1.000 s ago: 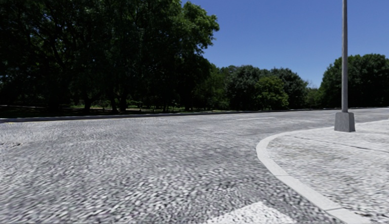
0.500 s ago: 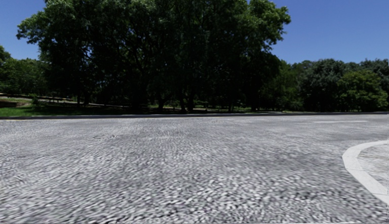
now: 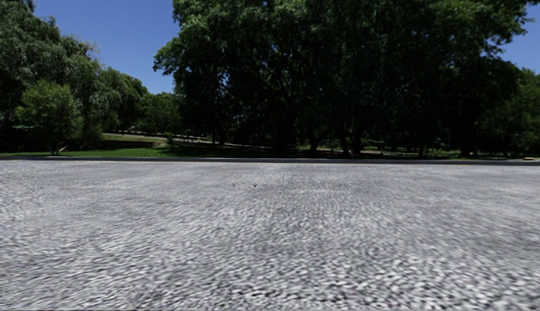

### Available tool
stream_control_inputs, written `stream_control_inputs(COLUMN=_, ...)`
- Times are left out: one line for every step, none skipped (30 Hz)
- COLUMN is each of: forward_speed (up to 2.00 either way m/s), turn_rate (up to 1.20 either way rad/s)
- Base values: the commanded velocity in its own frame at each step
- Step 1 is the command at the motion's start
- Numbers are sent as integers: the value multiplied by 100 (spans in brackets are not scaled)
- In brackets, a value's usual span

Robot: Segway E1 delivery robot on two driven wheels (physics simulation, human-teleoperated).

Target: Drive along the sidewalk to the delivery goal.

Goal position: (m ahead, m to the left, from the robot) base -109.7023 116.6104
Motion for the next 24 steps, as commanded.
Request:
stream_control_inputs(forward_speed=0, turn_rate=77)
stream_control_inputs(forward_speed=0, turn_rate=77)
stream_control_inputs(forward_speed=0, turn_rate=77)
stream_control_inputs(forward_speed=0, turn_rate=77)
stream_control_inputs(forward_speed=0, turn_rate=77)
stream_control_inputs(forward_speed=0, turn_rate=77)
stream_control_inputs(forward_speed=0, turn_rate=77)
stream_control_inputs(forward_speed=0, turn_rate=77)
stream_control_inputs(forward_speed=0, turn_rate=77)
stream_control_inputs(forward_speed=0, turn_rate=77)
stream_control_inputs(forward_speed=0, turn_rate=77)
stream_control_inputs(forward_speed=0, turn_rate=77)
stream_control_inputs(forward_speed=0, turn_rate=77)
stream_control_inputs(forward_speed=0, turn_rate=79)
stream_control_inputs(forward_speed=0, turn_rate=87)
stream_control_inputs(forward_speed=0, turn_rate=87)
stream_control_inputs(forward_speed=0, turn_rate=97)
stream_control_inputs(forward_speed=0, turn_rate=100)
stream_control_inputs(forward_speed=0, turn_rate=100)
stream_control_inputs(forward_speed=0, turn_rate=100)
stream_control_inputs(forward_speed=0, turn_rate=100)
stream_control_inputs(forward_speed=0, turn_rate=101)
stream_control_inputs(forward_speed=0, turn_rate=101)
stream_control_inputs(forward_speed=0, turn_rate=101)
